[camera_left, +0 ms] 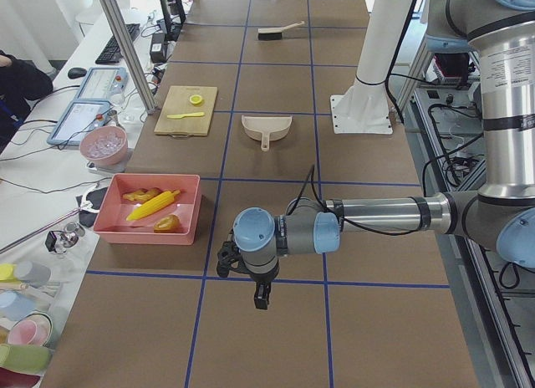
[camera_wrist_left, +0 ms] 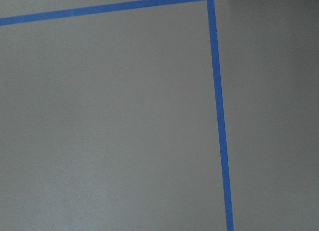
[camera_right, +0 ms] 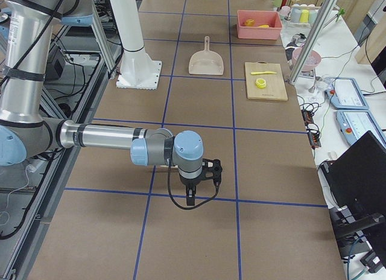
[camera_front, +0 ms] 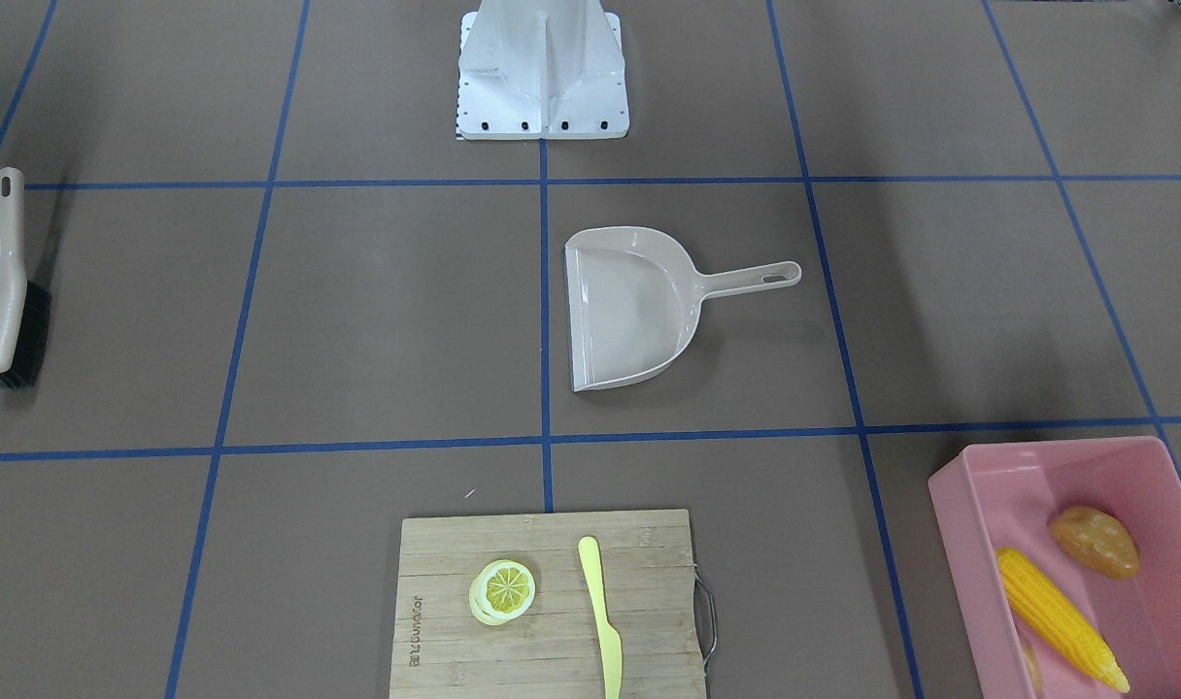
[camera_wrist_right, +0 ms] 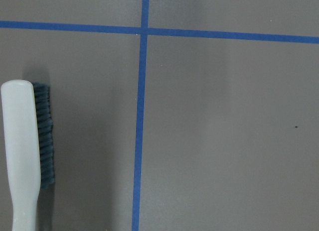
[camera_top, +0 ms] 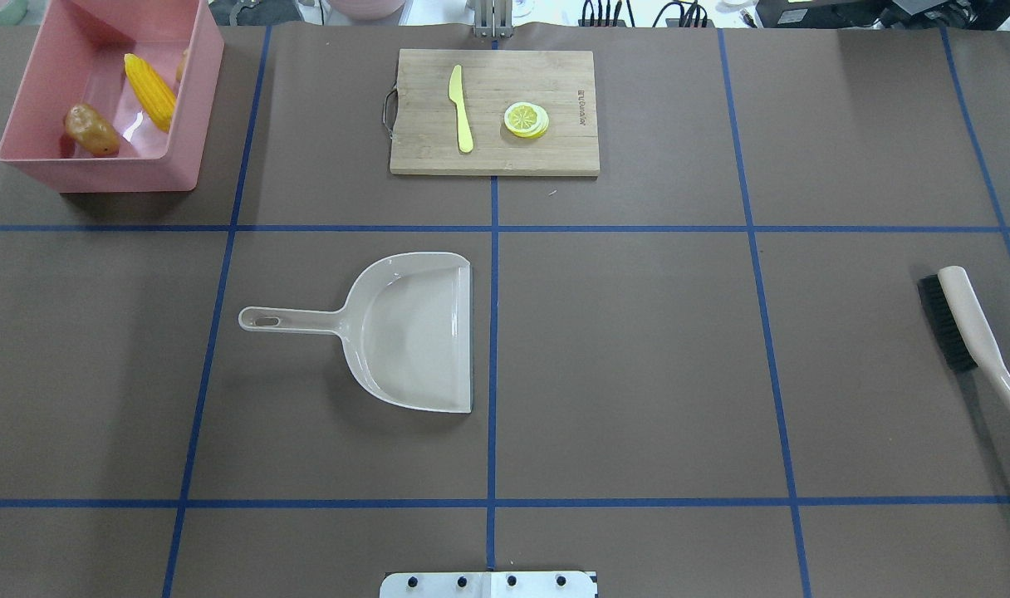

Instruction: Sweep and dump trash into bin

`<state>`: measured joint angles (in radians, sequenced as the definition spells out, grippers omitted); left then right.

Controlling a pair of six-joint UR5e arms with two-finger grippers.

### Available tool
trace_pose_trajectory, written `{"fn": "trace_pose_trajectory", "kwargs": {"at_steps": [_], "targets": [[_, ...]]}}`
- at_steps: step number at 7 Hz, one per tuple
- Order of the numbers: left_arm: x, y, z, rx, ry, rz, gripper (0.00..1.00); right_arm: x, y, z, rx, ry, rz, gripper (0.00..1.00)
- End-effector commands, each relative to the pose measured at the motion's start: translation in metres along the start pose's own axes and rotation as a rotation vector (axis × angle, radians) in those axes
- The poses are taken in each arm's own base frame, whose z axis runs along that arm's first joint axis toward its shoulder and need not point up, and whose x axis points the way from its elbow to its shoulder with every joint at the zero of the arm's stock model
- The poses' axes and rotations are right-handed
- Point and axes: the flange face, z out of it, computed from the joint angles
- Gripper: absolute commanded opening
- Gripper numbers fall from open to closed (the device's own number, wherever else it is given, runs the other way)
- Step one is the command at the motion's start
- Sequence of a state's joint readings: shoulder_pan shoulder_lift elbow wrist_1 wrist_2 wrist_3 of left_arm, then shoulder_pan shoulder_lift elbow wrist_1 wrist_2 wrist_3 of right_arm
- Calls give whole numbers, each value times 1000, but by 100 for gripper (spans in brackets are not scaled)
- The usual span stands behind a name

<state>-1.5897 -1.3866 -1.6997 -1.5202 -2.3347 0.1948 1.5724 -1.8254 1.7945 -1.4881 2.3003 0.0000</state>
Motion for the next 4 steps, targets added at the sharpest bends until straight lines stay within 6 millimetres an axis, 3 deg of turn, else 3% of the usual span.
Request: {"fn": "trace_pose_trajectory", "kwargs": {"at_steps": [1,4], "targets": [[0,0,0,1,0,-1,98,0,0,-1,4,1,-1,100],[4,-3,-4,9,1,3,98,-1,0,-1,4,2,-3,100]]}}
